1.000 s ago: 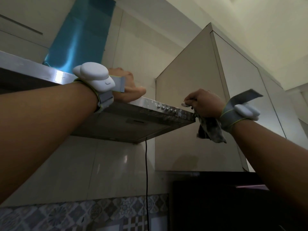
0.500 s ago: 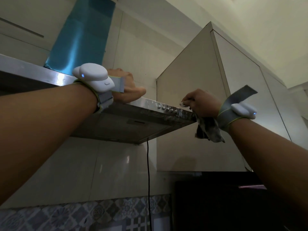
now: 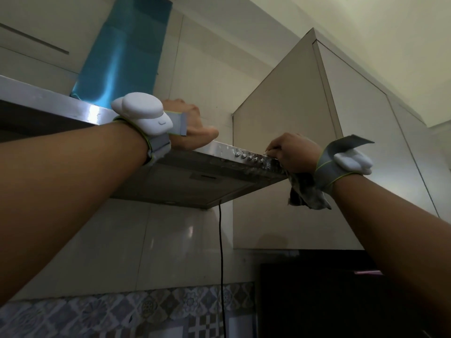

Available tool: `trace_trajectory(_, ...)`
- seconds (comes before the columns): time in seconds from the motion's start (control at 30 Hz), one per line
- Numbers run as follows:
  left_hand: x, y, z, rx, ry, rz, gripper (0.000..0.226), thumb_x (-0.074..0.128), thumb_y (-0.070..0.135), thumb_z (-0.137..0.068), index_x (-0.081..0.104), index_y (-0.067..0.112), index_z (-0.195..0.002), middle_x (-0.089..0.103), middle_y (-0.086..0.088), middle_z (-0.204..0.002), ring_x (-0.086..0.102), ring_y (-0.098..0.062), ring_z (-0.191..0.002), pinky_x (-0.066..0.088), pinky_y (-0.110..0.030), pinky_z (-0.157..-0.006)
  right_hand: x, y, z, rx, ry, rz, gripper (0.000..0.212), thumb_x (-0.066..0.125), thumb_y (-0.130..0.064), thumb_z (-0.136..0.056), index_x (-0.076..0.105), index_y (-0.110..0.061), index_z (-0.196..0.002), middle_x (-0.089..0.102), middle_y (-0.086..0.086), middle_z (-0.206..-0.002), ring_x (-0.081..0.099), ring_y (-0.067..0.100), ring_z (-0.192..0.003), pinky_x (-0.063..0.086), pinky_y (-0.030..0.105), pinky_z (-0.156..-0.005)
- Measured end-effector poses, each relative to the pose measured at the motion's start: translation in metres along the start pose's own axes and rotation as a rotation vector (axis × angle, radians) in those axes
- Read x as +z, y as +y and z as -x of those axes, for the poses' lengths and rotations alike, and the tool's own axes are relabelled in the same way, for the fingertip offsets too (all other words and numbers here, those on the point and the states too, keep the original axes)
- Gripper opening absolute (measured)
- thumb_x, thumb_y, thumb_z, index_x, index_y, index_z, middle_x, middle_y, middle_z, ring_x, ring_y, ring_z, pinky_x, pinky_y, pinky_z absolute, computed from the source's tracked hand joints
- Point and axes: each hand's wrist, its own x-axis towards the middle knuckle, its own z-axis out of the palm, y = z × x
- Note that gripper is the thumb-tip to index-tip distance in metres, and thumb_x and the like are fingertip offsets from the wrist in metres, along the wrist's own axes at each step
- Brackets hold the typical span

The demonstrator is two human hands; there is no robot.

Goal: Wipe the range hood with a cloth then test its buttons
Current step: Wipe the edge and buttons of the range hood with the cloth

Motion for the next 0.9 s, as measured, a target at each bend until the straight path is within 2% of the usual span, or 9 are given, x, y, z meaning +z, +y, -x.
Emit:
trace_trajectory(0.07,0.002,0.0,0.0,0.001,0.029,-0.006,0.056,0.039,0.058,-0.094,0.039,0.015,-0.058,0.041,-0.008,-0.066,0.039,-0.024,-0.063,0.034,-0.03,-0.069,0.001,-0.002,0.0,-0.006,0.007,-0.007,0.023,0.053,-0.026,-0.095,0.074,-0.024,-0.105,0.07,0.001,-0.113,0.06,0.027,-0.108,0.048,0.038,-0.096)
trace_trajectory(0.2,0.0,0.002,0.003,0.02,0.037,-0.002,0.053,0.031,0.065,-0.076,0.038,0.016,-0.056,0.038,-0.006,-0.061,0.037,-0.023,-0.061,0.033,-0.029,-0.064,-0.004,-0.01,-0.002,-0.044,0.011,-0.052,0.022,0.055,-0.025,-0.094,0.074,-0.023,-0.104,0.071,-0.001,-0.109,0.062,0.023,-0.103,0.048,0.033,-0.092)
trace_trajectory(0.27,-0.002,0.001,0.003,0.025,0.025,-0.008,0.052,0.029,0.065,-0.076,0.037,0.017,-0.057,0.04,-0.007,-0.067,0.035,-0.022,-0.059,0.029,-0.026,-0.058,-0.011,-0.012,-0.002,-0.075,0.016,-0.168,0.021,0.058,-0.022,-0.094,0.074,-0.017,-0.105,0.072,0.002,-0.105,0.064,0.02,-0.099,0.046,0.026,-0.087)
trace_trajectory(0.33,-0.002,0.0,0.001,0.018,0.019,-0.011,0.052,0.029,0.065,-0.075,0.04,0.015,-0.064,0.043,-0.009,-0.076,0.036,-0.023,-0.064,0.03,-0.027,-0.061,-0.016,-0.013,-0.001,-0.076,0.066,-0.215,0.02,0.059,-0.022,-0.094,0.074,-0.015,-0.105,0.073,0.004,-0.101,0.065,0.021,-0.094,0.047,0.026,-0.084)
trace_trajectory(0.4,0.0,-0.001,0.001,0.014,0.052,-0.003,0.053,0.034,0.063,-0.077,0.044,0.013,-0.067,0.043,-0.01,-0.076,0.038,-0.024,-0.066,0.032,-0.029,-0.064,-0.015,-0.012,-0.002,-0.037,0.11,-0.172,0.021,0.057,-0.025,-0.095,0.074,-0.019,-0.105,0.072,0.003,-0.102,0.064,0.022,-0.096,0.048,0.03,-0.087)
trace_trajectory(0.57,0.003,-0.002,0.0,0.036,0.103,-0.002,0.053,0.04,0.06,-0.087,0.037,0.018,-0.054,0.034,-0.003,-0.056,0.033,-0.022,-0.056,0.026,-0.023,-0.055,-0.006,-0.015,-0.003,0.049,0.039,-0.016,0.021,0.057,-0.025,-0.093,0.074,-0.025,-0.105,0.071,0.001,-0.11,0.061,0.025,-0.106,0.045,0.029,-0.088)
trace_trajectory(0.67,0.003,-0.003,-0.003,0.019,0.083,-0.007,0.055,0.041,0.057,-0.093,0.038,0.017,-0.056,0.038,-0.004,-0.06,0.035,-0.022,-0.057,0.027,-0.024,-0.056,-0.001,-0.022,-0.001,0.017,0.04,0.075,0.024,0.054,-0.022,-0.093,0.074,-0.026,-0.105,0.07,-0.002,-0.111,0.06,0.024,-0.107,0.046,0.029,-0.087)
trace_trajectory(0.8,0.004,-0.003,-0.005,0.027,0.052,0.02,0.054,0.04,0.061,-0.092,0.033,0.019,-0.059,0.042,-0.009,-0.078,0.039,-0.024,-0.073,0.03,-0.03,-0.069,-0.011,-0.025,-0.001,-0.077,0.058,-0.148,0.019,0.059,-0.027,-0.092,0.075,-0.023,-0.103,0.073,0.0,-0.104,0.064,0.021,-0.099,0.047,0.028,-0.089)
trace_trajectory(0.9,0.002,-0.003,-0.004,0.032,0.03,0.016,0.053,0.039,0.058,-0.095,0.032,0.02,-0.059,0.041,-0.009,-0.079,0.039,-0.023,-0.075,0.029,-0.028,-0.066,-0.018,-0.028,0.0,-0.09,0.093,-0.138,0.021,0.058,-0.027,-0.094,0.074,-0.021,-0.105,0.073,0.002,-0.099,0.064,0.022,-0.095,0.046,0.027,-0.086)
